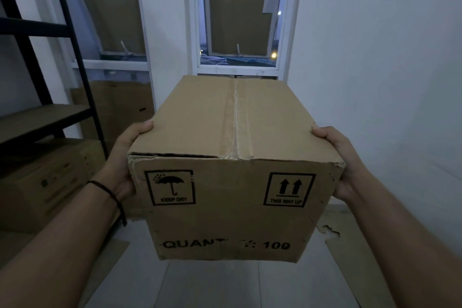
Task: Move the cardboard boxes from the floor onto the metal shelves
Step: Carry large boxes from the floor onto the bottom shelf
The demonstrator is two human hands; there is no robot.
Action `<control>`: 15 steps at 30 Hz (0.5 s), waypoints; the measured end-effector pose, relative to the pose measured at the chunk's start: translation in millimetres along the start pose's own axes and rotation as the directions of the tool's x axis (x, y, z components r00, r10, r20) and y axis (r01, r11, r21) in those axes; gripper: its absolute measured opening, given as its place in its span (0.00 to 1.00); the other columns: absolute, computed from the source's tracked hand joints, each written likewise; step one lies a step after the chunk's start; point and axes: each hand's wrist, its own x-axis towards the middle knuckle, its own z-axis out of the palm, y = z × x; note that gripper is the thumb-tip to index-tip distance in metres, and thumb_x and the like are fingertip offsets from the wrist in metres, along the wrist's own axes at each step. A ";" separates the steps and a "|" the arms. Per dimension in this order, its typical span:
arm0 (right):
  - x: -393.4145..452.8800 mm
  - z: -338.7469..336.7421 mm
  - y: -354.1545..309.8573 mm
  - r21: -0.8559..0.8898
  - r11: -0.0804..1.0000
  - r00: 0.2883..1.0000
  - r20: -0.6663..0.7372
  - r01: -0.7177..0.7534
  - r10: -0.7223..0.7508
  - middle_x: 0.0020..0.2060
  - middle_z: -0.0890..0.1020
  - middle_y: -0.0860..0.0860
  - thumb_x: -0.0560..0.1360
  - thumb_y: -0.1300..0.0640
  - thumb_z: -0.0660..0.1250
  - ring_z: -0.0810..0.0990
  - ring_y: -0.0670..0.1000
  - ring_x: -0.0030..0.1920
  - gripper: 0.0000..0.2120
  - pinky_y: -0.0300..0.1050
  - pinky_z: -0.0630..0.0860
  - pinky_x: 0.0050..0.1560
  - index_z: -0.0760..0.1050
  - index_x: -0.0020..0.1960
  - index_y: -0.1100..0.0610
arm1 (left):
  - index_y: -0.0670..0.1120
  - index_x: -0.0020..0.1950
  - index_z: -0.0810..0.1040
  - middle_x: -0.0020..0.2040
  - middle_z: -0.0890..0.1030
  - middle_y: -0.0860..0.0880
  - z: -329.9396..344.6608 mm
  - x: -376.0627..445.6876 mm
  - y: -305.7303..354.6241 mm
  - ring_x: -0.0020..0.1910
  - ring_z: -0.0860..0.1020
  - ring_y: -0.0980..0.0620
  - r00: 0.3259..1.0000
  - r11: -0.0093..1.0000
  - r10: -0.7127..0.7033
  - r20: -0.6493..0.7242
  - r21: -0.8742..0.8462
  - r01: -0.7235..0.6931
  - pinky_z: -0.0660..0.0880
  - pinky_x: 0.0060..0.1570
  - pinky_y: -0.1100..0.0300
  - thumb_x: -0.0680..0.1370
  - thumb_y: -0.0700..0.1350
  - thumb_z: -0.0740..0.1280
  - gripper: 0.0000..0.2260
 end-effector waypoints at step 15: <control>153.8 -4.4 3.8 -0.007 0.993 0.986 0.110 -0.122 0.122 0.43 0.82 0.56 0.75 0.49 0.63 0.81 0.56 0.42 0.25 0.52 0.78 0.44 0.70 0.68 0.61 | 0.46 0.55 0.78 0.39 0.85 0.47 -16.3 77.2 -18.3 0.36 0.83 0.50 0.983 0.998 0.054 -0.176 -0.031 -0.060 0.81 0.36 0.56 0.79 0.51 0.59 0.12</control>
